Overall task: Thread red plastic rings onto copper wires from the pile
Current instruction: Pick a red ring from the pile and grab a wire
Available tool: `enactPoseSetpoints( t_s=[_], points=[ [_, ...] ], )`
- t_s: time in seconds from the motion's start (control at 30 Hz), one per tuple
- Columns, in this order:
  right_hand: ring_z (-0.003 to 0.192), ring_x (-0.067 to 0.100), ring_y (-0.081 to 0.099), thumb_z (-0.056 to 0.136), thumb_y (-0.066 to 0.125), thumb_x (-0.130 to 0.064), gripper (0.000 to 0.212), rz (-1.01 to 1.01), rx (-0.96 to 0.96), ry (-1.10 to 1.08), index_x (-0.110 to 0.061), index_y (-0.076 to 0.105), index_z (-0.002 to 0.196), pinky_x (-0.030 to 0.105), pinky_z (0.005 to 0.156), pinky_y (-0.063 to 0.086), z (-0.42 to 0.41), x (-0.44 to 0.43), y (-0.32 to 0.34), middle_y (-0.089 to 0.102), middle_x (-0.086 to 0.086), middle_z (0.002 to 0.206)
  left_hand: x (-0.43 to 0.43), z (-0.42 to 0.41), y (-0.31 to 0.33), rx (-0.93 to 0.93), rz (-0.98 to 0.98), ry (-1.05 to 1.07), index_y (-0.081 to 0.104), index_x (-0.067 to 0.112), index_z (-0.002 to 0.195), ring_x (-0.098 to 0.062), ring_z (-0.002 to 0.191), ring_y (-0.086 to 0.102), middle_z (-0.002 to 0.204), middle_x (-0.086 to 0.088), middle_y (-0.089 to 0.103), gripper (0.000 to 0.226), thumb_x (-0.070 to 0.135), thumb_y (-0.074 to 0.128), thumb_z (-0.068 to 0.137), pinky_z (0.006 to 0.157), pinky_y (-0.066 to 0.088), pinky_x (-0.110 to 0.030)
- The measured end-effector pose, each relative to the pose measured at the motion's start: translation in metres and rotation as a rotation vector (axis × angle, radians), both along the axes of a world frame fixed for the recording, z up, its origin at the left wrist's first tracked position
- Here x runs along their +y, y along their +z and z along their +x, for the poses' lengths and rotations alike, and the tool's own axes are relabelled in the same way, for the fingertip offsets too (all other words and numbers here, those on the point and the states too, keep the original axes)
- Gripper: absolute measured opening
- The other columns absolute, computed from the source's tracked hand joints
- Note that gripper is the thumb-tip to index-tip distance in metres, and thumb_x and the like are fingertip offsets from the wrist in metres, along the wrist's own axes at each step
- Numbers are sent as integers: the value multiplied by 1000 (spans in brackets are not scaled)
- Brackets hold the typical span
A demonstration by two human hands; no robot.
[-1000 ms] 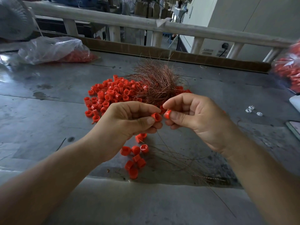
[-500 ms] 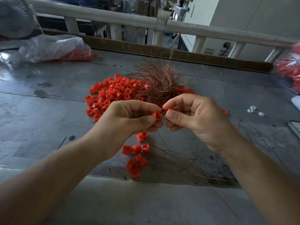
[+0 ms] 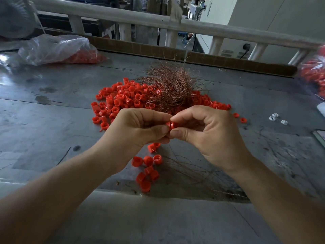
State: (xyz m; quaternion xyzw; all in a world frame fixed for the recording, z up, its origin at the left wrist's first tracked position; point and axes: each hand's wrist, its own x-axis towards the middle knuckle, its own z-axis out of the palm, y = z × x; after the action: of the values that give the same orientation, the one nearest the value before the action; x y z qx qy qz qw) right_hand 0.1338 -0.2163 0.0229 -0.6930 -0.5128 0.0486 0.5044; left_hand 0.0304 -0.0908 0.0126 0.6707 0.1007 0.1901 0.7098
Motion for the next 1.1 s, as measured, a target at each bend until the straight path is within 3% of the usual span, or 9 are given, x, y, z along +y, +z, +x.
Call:
enactPoseSetpoints(
  t_s=[0.17, 0.33, 0.5, 0.63, 0.87, 0.97, 1.1],
  points=[
    [73, 3, 65, 63, 77, -12, 22, -14, -24, -23, -19, 68, 82, 13, 67, 51, 1, 0, -1, 65, -15, 78, 0, 0, 0, 10, 60, -14, 71, 16, 80, -14, 64, 69, 72, -7, 73, 23, 10, 63, 60, 59, 53, -16],
    [75, 1, 65, 62, 73, -20, 23, -29, -49, -25, -17, 70, 84, 11, 67, 51, 0, -1, 0, 63, -18, 77, 0, -2, 1, 39, 113, -23, 70, 16, 85, -15, 66, 69, 78, -9, 73, 25, 12, 62, 62, 60, 53, -16],
    [74, 2, 65, 62, 77, -15, 22, -38, -68, -31, -16, 71, 83, 12, 66, 51, 0, -1, 0, 63, -18, 76, 0, -3, 1, 49, 92, -43, 71, 18, 81, -13, 64, 69, 74, -9, 73, 23, 13, 62, 61, 58, 53, -15],
    [70, 2, 65, 59, 71, -29, 23, -5, -54, -25, -17, 71, 79, 12, 62, 51, -2, -2, 1, 63, -18, 73, 0, -3, 0, 36, 33, -80, 75, 20, 77, -13, 61, 69, 69, -8, 72, 23, 12, 62, 61, 56, 53, -16],
    [70, 4, 64, 59, 70, -29, 25, 17, -88, -16, -13, 71, 78, 11, 60, 50, -4, -1, 0, 61, -18, 72, 3, -5, -1, 24, 6, -118, 75, 19, 79, -16, 65, 70, 72, -11, 72, 24, 14, 63, 59, 58, 54, -19],
    [68, 4, 64, 56, 71, -29, 21, -13, -2, 19, -23, 67, 76, 12, 60, 50, -2, -1, 1, 63, -16, 70, 3, -4, -1, 30, -19, -135, 76, 20, 76, -16, 63, 69, 69, -9, 72, 23, 14, 63, 58, 57, 54, -20],
    [72, 13, 62, 57, 70, -32, 34, -117, 72, 143, -37, 63, 89, 21, 68, 53, 4, -5, 7, 62, -8, 73, 5, -5, 1, 29, -68, -223, 73, 18, 87, -19, 64, 69, 69, -11, 70, 29, 16, 69, 58, 57, 55, -24]
  ],
)
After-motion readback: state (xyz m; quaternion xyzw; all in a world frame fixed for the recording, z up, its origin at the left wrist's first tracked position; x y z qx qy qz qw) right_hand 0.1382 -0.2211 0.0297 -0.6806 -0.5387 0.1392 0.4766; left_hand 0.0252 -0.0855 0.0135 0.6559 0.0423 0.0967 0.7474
